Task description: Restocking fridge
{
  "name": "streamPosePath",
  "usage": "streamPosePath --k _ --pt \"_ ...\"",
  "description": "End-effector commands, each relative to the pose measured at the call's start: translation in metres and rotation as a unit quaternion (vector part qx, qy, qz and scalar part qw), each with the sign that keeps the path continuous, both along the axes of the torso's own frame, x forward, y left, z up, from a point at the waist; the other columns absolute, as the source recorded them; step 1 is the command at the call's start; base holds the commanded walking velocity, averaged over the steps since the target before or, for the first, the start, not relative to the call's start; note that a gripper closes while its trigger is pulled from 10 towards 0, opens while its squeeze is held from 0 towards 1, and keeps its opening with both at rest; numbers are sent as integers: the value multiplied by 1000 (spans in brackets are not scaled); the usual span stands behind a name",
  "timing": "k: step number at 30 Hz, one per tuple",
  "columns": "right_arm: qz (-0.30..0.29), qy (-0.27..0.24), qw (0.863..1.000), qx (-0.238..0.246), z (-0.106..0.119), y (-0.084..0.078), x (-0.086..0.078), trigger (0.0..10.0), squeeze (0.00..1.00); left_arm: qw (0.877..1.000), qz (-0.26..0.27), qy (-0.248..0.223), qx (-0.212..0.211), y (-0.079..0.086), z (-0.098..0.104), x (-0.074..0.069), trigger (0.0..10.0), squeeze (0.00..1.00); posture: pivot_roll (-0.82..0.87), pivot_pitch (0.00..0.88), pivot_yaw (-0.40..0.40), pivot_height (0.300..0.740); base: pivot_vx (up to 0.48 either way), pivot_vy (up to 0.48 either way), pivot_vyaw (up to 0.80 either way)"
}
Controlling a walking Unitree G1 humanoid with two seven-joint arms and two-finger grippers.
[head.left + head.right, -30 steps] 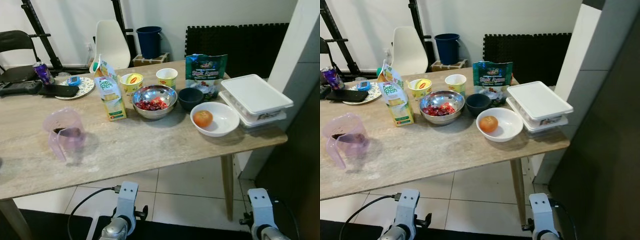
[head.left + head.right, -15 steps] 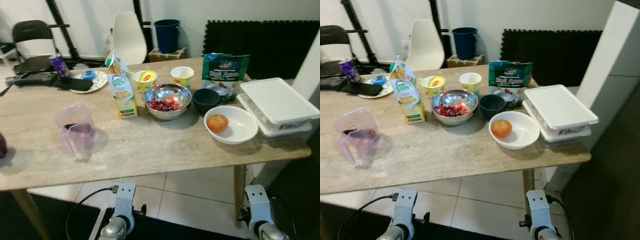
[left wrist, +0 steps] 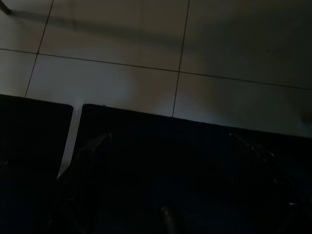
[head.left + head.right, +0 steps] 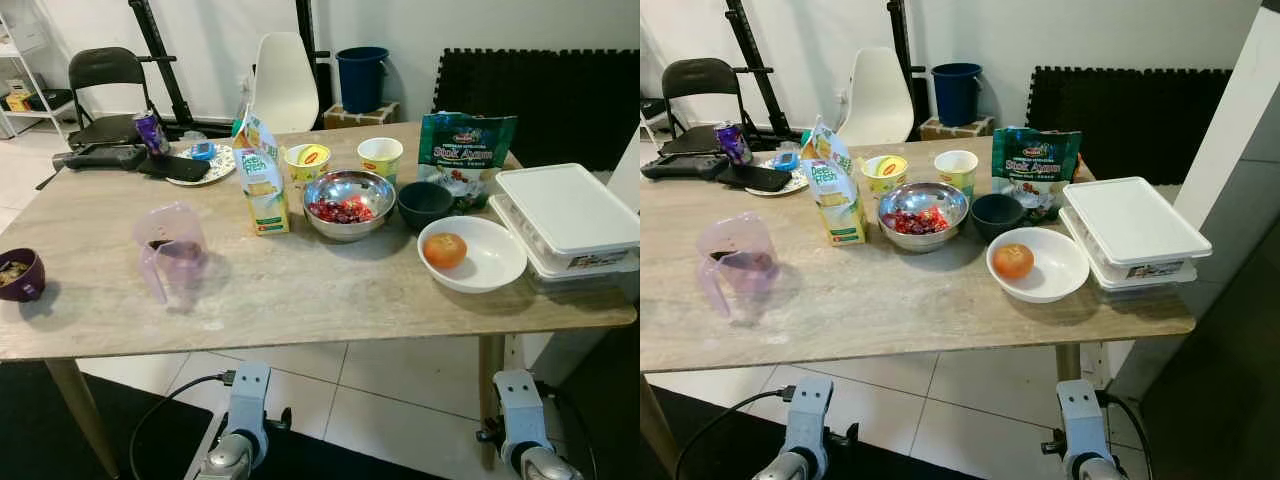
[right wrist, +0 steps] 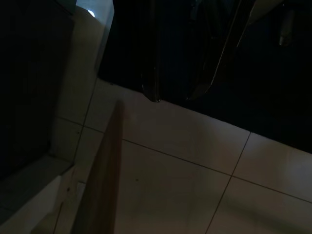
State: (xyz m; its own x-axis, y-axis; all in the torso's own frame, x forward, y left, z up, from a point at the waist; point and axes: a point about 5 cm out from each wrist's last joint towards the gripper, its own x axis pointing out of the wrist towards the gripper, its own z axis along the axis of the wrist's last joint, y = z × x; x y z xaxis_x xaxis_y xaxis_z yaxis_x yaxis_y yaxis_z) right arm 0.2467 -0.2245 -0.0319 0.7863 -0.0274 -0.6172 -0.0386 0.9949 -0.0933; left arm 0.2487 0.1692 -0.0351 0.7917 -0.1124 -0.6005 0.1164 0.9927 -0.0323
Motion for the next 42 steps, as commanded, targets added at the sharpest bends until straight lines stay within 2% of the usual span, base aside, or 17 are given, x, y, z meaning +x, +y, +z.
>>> streamPosePath --k 1,11,14,35,42 --pt "-5 5 1000 8 -3 1 -4 10000 0 1000 -6 5 2 2 -2 -3 10000 0 -81 89 66 740 0 0 0" --pt "-6 3 1000 8 -2 0 -3 10000 0 1000 -8 5 5 2 -1 -3 10000 0 -82 88 67 740 0 -480 0" --pt "-7 4 1000 8 -3 0 -4 10000 0 1000 1 4 3 3 -1 -2 10000 0 -82 88 67 740 0 0 0" --pt "-9 4 1000 9 -3 -1 -5 10000 0 1000 -25 3 5 0 0 -1 10000 0 -88 79 74 740 0 0 0" --pt "-7 0 1000 9 -2 -1 -3 10000 0 1000 -26 1 4 -1 0 0 10000 0 -89 67 73 740 0 -369 0"
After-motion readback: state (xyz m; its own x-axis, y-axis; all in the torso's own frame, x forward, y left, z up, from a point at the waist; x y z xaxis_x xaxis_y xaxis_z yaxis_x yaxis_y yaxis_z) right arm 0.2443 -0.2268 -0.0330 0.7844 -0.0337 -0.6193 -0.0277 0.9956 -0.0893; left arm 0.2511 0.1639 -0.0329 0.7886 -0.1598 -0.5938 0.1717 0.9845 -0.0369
